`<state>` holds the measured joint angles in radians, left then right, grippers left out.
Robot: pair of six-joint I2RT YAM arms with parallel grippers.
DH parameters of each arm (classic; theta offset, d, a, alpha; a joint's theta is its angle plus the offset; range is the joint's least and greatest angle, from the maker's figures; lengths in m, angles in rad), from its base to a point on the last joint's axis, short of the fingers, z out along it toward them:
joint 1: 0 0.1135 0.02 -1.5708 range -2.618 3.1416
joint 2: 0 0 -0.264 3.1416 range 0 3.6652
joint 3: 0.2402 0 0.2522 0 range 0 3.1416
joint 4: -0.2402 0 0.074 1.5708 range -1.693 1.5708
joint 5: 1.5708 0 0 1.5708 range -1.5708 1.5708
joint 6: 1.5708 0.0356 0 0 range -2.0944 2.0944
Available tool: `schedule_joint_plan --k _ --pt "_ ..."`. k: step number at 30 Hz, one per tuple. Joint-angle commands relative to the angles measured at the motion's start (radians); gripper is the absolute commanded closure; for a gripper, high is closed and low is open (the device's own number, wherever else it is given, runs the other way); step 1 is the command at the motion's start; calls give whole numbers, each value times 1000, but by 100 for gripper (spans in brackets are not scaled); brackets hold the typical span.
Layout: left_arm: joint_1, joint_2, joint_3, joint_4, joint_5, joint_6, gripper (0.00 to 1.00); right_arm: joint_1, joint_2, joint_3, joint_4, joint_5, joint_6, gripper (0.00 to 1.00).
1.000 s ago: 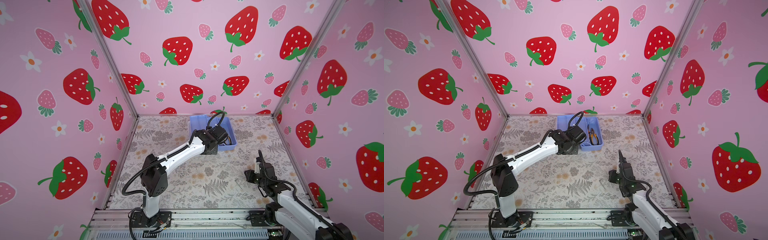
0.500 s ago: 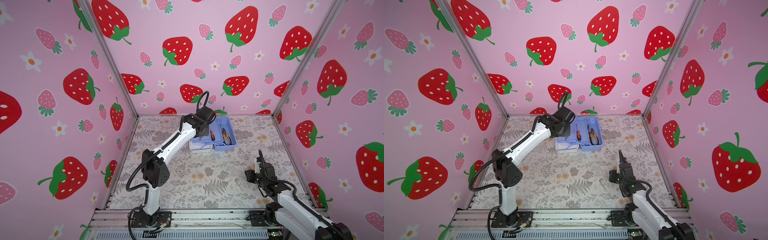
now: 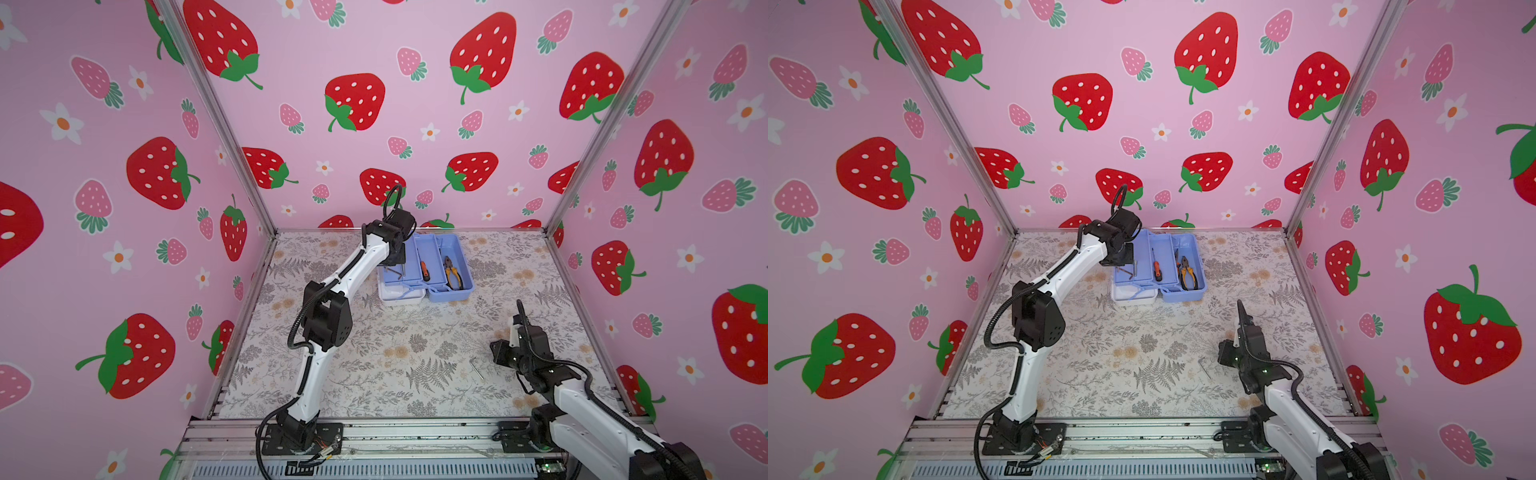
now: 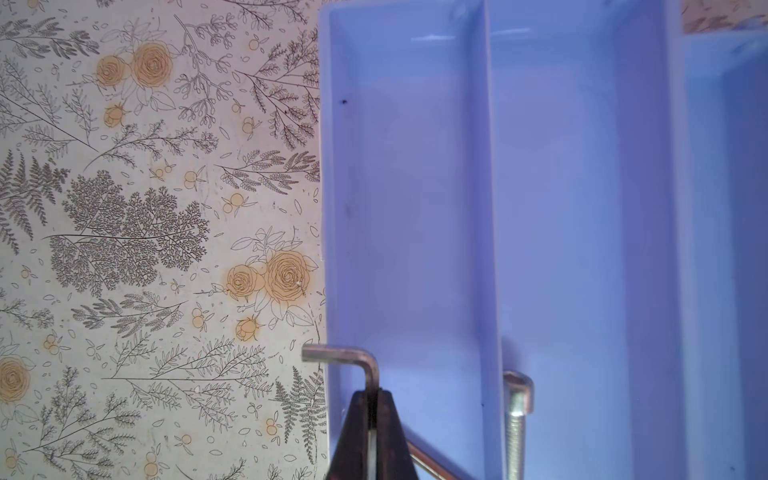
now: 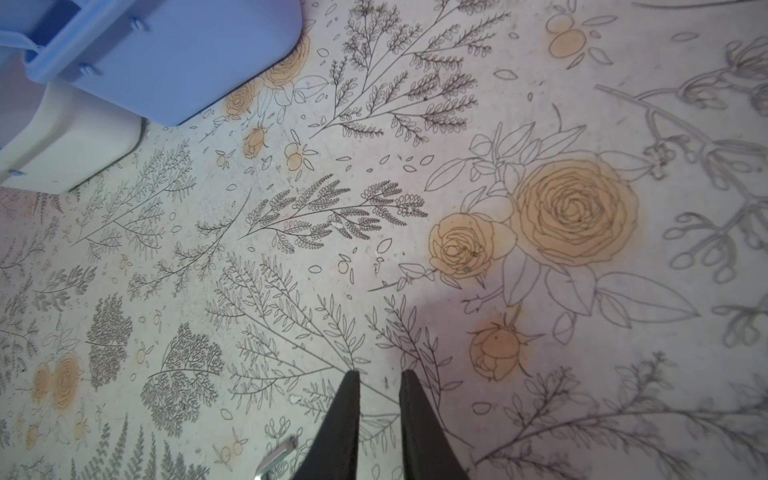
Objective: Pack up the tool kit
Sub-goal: 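Lower the silver hex key into the tray and open the left gripper, then raise the left gripper from the box and swing it toward the remaining hex key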
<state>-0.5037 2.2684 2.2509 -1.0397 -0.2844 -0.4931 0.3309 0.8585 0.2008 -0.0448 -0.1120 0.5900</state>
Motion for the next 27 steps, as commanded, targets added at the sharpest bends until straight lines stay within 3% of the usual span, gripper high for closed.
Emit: schedule_joint_plan --k 1,10,12,14,17,27 --pt "1 -3 48 3 18 15 100 -7 5 -3 13 15 8 79" --pt "6 16 80 38 57 34 100 -7 9 -1 13 12 7 78" --pt "10 24 95 38 57 34 95 -7 7 -1 13 12 8 78" --pt "14 24 98 50 57 34 79 -7 8 -1 13 12 8 78" --pt "17 20 98 75 72 34 66 -7 7 -3 14 14 8 78" --pt "-7 -71 40 93 91 14 64 -9 11 -7 22 7 2 78"
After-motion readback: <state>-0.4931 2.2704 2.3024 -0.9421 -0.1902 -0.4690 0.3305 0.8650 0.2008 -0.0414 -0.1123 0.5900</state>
